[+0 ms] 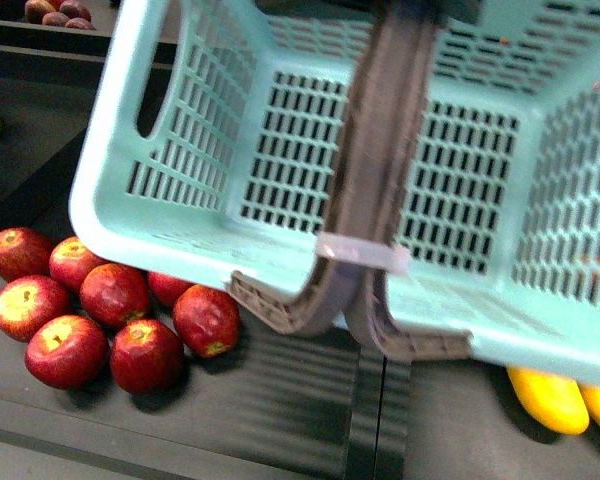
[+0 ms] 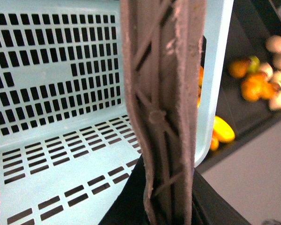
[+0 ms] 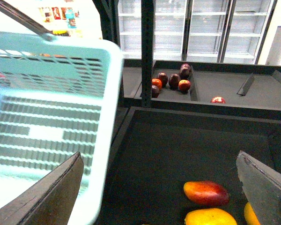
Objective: Pick mango and avocado into basket
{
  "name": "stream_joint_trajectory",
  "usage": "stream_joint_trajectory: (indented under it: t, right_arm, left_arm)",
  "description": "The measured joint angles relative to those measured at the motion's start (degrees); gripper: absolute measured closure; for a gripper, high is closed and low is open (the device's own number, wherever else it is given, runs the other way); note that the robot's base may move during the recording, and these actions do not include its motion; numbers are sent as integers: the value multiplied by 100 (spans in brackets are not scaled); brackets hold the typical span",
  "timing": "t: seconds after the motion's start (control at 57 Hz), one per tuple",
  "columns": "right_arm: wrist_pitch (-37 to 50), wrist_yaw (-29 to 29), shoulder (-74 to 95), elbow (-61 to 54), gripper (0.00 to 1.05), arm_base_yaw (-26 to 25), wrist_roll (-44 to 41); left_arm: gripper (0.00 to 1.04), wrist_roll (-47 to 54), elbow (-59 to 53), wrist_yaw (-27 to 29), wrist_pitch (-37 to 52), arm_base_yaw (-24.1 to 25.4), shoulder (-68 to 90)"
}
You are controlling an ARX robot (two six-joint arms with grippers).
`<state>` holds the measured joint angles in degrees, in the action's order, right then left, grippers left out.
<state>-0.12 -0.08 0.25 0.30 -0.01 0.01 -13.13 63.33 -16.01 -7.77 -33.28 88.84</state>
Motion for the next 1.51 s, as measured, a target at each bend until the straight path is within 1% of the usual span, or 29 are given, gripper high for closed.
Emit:
stream_joint_trajectory:
  t: [0.07, 0.14, 0.263, 0.403, 0.754, 0.876, 0.894, 0.912, 0.929, 0.964, 1.034, 1.104, 1.122, 1.192, 1.262, 1.385, 1.507]
  right_arm:
    - [0, 0, 0, 0, 8, 0, 0]
    - [0, 0, 0, 0, 8, 0, 0]
    - [0, 0, 0, 0, 8, 0, 0]
    - [0, 0, 0, 0, 8, 0, 0]
    - [0, 0, 0, 0, 8, 0, 0]
    - [0, 0, 0, 0, 8, 0, 0]
    - [-33, 83, 22, 7, 8, 20, 50]
    - [-256, 339, 122, 87, 8, 66, 221]
    - [-382, 483, 262, 153, 8, 79, 323]
    - [-321, 520, 750, 282, 8, -22, 621]
    - [260, 310, 1731, 538, 8, -426, 787]
    - [1093, 39, 3187, 1078, 8, -1021, 715]
    - [1189, 33, 3370, 1154, 8, -1086, 671]
    - [1716, -42, 4959, 1843, 8, -1532, 321]
    - [1961, -61, 6159, 2354, 8, -1757, -63]
    - [2111, -330, 7713, 2955, 8, -2000, -708]
    - [2243, -852, 8717, 3141, 8, -2199, -1440]
  left_arm:
    - [95, 35, 157, -175, -186, -149, 164]
    - [95, 48, 251, -162, -249, -205, 256]
    - [95, 70, 332, 291, -212, -203, 297]
    - [95, 111, 332, 649, -81, -120, 254]
    - [95, 111, 332, 444, -79, -168, 238]
    - [95, 114, 332, 483, -79, -173, 238]
    - [95, 114, 332, 503, -79, -173, 238]
    - [95, 111, 332, 525, -79, -170, 238]
    - [95, 114, 332, 540, -79, -170, 238]
    - [95, 111, 332, 557, -79, -157, 238]
    - [95, 114, 332, 568, -79, -149, 234]
    - [95, 111, 332, 573, -79, -149, 234]
    - [95, 111, 332, 566, -79, -149, 234]
    - [95, 114, 332, 535, -79, -151, 234]
    - [95, 111, 332, 518, -79, -151, 234]
    - [95, 114, 332, 514, -79, -151, 234]
    - [95, 114, 332, 538, -79, -151, 234]
